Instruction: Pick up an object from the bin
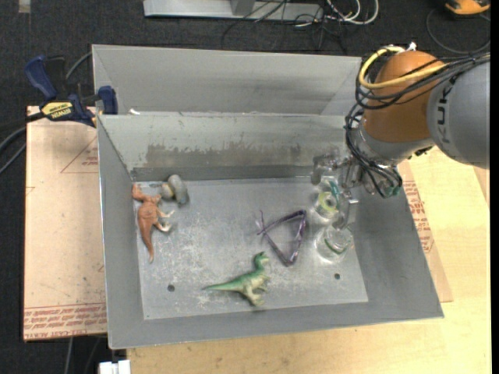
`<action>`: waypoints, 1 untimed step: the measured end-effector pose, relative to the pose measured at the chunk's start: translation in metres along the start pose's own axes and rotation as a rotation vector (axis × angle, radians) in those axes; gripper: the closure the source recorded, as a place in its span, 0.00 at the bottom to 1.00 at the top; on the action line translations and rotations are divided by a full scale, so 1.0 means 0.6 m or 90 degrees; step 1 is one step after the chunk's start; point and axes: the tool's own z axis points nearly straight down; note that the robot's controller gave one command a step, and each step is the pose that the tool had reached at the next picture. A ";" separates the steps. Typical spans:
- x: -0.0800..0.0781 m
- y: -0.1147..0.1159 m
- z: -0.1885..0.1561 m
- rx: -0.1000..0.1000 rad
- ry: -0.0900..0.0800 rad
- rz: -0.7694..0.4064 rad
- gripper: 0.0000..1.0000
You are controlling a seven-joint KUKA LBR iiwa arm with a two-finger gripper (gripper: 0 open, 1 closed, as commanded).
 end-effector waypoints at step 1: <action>0.010 0.005 0.061 0.001 0.004 0.076 0.00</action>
Offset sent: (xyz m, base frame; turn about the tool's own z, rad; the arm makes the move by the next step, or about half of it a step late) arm -0.0164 0.0152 -0.0522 -0.2031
